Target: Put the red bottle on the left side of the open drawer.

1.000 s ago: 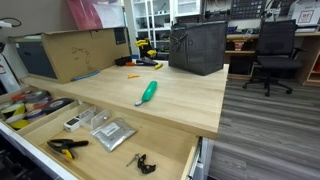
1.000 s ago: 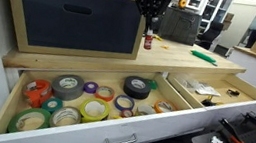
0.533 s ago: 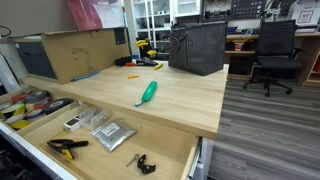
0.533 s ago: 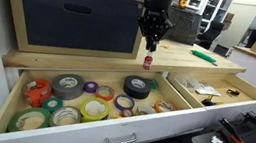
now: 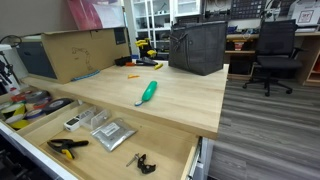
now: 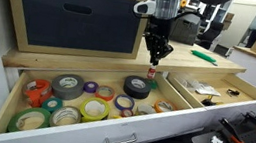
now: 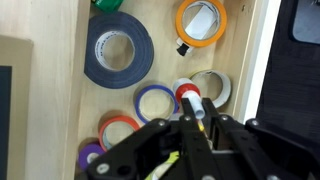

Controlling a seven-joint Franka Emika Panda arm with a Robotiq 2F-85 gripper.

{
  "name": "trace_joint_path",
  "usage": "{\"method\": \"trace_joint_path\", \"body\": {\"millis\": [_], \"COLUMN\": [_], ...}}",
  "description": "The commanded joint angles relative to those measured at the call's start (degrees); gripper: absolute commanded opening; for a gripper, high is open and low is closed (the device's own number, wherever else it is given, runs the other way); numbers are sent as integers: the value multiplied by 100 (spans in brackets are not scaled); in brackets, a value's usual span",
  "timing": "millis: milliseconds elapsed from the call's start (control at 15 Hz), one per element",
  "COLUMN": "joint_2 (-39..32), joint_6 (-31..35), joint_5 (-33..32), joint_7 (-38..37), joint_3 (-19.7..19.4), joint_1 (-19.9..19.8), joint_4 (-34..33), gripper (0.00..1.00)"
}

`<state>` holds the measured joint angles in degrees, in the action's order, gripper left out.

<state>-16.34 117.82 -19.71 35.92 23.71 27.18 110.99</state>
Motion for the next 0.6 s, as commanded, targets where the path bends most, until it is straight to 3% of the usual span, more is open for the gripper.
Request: {"method": "trace_joint_path", "body": {"millis": [0,400,467,533], "joint_2": [190,135,-19,-16], "joint_6": [141,-212,-33,-45], "joint_5": [-35,555,255,372], "joint_7": [-331,-24,-215,-158], "joint_3": [-46,72,1,10], "joint_1": [-153,-375,-282,-297], "joint_4": [209,-73,-33,-65], "gripper": [4,4,15,15]}}
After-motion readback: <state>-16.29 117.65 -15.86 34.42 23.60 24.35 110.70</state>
